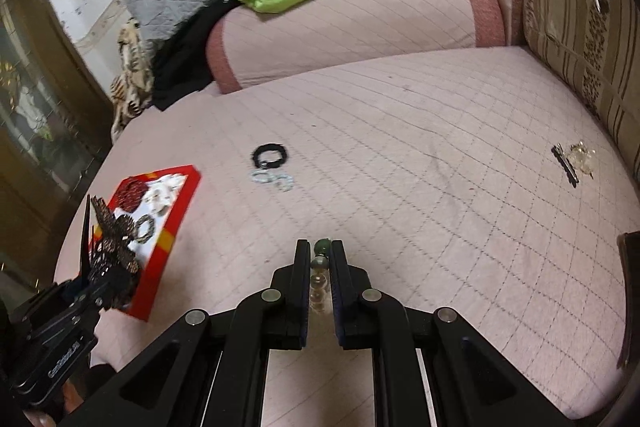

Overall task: Organize jewelry
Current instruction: 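Carry claw clip and pearl bracelet to the tray and open both tools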

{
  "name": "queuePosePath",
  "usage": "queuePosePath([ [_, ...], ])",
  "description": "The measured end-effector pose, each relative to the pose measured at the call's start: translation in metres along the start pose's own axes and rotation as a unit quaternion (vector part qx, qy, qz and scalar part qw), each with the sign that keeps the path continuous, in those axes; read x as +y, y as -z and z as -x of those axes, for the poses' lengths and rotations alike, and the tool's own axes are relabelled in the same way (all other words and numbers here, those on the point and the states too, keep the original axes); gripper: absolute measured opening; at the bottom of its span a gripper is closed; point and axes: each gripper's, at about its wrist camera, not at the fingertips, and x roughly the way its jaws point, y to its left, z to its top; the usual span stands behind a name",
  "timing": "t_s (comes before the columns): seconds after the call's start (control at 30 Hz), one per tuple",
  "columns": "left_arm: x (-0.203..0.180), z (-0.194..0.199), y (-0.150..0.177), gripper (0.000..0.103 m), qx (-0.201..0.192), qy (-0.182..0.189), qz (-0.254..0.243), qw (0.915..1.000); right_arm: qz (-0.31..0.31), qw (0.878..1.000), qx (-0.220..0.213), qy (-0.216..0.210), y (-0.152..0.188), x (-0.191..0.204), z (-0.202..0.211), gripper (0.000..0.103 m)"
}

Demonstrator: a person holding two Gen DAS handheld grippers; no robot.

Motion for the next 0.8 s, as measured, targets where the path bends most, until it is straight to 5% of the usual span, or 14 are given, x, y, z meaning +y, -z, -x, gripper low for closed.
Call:
queuePosePath([
  [0.37, 0.048, 0.018, 0.006, 0.029, -0.015, -0.039, 0.034, 0.9985, 0.051, 0.998, -0.007, -0.021, 0.001, 0.062, 0.020, 0.010],
  [0.8, 0.134, 0.006, 0.001, 0.029, -0.010, -0.070, 0.080, 0.9943, 0.113, 0.992, 0.017, -0.053, -0.006, 0.150, -0.006, 0.010],
])
